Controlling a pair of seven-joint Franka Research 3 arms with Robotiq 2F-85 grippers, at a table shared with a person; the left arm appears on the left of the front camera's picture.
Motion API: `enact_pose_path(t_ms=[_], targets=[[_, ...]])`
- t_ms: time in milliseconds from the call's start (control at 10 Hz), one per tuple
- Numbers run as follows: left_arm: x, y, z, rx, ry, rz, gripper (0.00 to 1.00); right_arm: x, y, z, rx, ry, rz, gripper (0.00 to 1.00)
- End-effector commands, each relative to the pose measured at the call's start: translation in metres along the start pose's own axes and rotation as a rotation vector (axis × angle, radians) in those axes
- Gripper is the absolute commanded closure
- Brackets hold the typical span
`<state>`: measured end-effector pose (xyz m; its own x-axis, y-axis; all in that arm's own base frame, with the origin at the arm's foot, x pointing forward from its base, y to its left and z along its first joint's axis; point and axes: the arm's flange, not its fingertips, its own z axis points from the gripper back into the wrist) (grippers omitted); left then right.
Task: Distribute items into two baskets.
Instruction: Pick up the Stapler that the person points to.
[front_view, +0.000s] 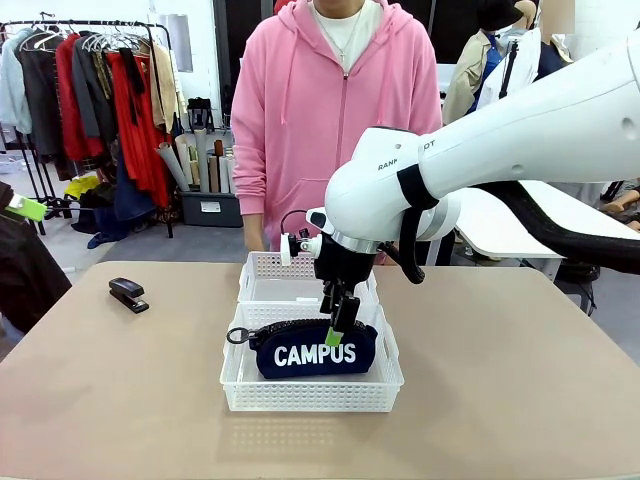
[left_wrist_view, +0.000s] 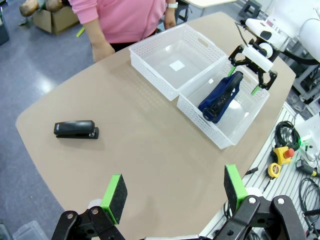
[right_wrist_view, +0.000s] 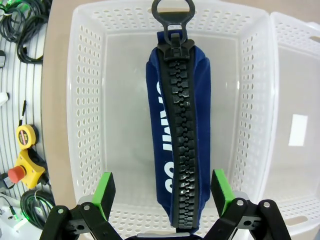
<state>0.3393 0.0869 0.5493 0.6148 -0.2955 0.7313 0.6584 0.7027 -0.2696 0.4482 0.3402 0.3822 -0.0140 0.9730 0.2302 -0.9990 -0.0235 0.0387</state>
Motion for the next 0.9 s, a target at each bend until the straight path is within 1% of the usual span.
enact_pose_path(t_ms=[0, 100, 300, 500, 600, 700, 800], targets=[[0.001, 0.001, 0.000, -0.012, -0.017, -0.012, 0.00, 0.001, -0.001, 0.003, -0.005, -0.004, 0.002, 0.00], [0.001, 0.001, 0.000, -0.012, -0.017, -0.012, 0.00, 0.000, 0.000, 0.000, 0.000, 0.000, 0.000, 0.00], [0.001, 0.001, 0.000, -0.012, -0.017, -0.012, 0.00, -0.031, 0.008, 0.037, -0.080, -0.064, -0.141, 0.00], [0.001, 0.001, 0.000, -0.012, -0.017, -0.012, 0.00, -0.065, 0.021, 0.082, -0.148, -0.131, -0.237, 0.00], [0.001, 0.001, 0.000, -0.012, -0.017, -0.012, 0.00, -0.083, 0.030, 0.099, -0.133, -0.163, -0.283, 0.00], [0.001, 0.001, 0.000, -0.012, -0.017, -0.012, 0.00, -0.104, 0.039, 0.115, -0.090, -0.211, -0.345, 0.00], [0.001, 0.001, 0.000, -0.012, -0.017, -0.012, 0.00, -0.127, 0.051, 0.130, -0.103, -0.269, -0.417, 0.00]])
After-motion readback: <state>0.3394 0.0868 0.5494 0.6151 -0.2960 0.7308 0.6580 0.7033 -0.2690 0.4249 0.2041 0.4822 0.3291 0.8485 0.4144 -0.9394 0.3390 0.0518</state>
